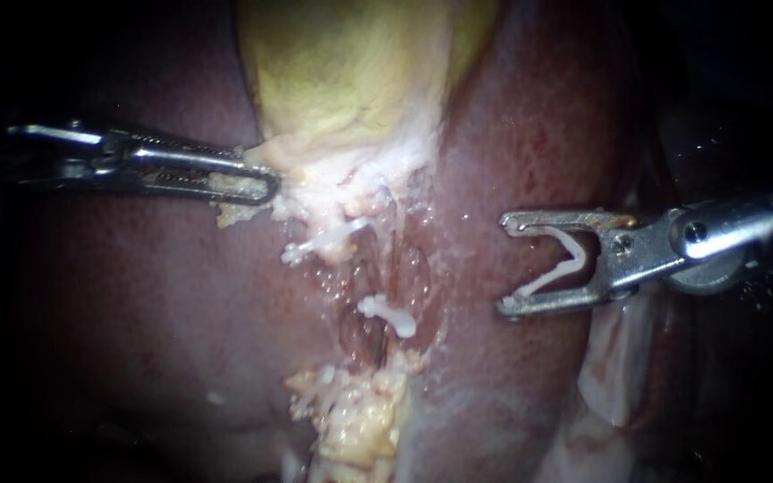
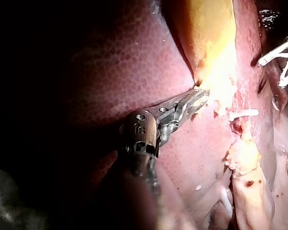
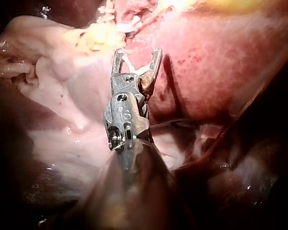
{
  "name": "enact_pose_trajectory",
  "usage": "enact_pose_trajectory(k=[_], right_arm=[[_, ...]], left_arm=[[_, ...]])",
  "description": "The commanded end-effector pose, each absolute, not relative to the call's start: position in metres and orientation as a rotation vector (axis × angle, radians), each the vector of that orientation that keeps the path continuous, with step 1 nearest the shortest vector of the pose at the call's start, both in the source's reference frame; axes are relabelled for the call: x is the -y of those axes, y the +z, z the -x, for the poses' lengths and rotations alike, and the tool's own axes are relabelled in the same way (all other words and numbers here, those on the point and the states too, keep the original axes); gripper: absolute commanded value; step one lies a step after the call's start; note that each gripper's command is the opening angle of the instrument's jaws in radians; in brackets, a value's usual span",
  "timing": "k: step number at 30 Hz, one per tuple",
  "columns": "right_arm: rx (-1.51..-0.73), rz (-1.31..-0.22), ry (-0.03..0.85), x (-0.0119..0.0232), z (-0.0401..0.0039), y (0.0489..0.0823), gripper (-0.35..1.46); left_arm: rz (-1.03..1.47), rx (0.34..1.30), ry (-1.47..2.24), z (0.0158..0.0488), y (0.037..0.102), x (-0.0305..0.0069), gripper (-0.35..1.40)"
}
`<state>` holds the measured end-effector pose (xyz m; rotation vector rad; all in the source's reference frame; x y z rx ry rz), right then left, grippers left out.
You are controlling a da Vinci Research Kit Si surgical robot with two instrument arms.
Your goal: Clipping second clip right tube
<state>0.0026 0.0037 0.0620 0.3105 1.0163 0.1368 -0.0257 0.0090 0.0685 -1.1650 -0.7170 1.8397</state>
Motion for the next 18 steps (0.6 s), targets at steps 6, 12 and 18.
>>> enact_pose_trajectory(k=[6,12,18], right_arm=[[-1.016,-0.311,0.137,-0.0037,-0.0026,0.0620,0.50],[-1.018,-0.318,0.135,-0.0037,-0.0030,0.0620,0.50],[-1.032,-0.373,0.121,-0.0036,-0.0040,0.0623,0.47]], left_arm=[[1.166,0.733,1.840,0.0240,0.0675,-0.0094,-0.35],[1.156,0.709,1.825,0.0214,0.0647,-0.0108,-0.35],[1.157,0.705,1.821,0.0213,0.0645,-0.0108,-0.35]])
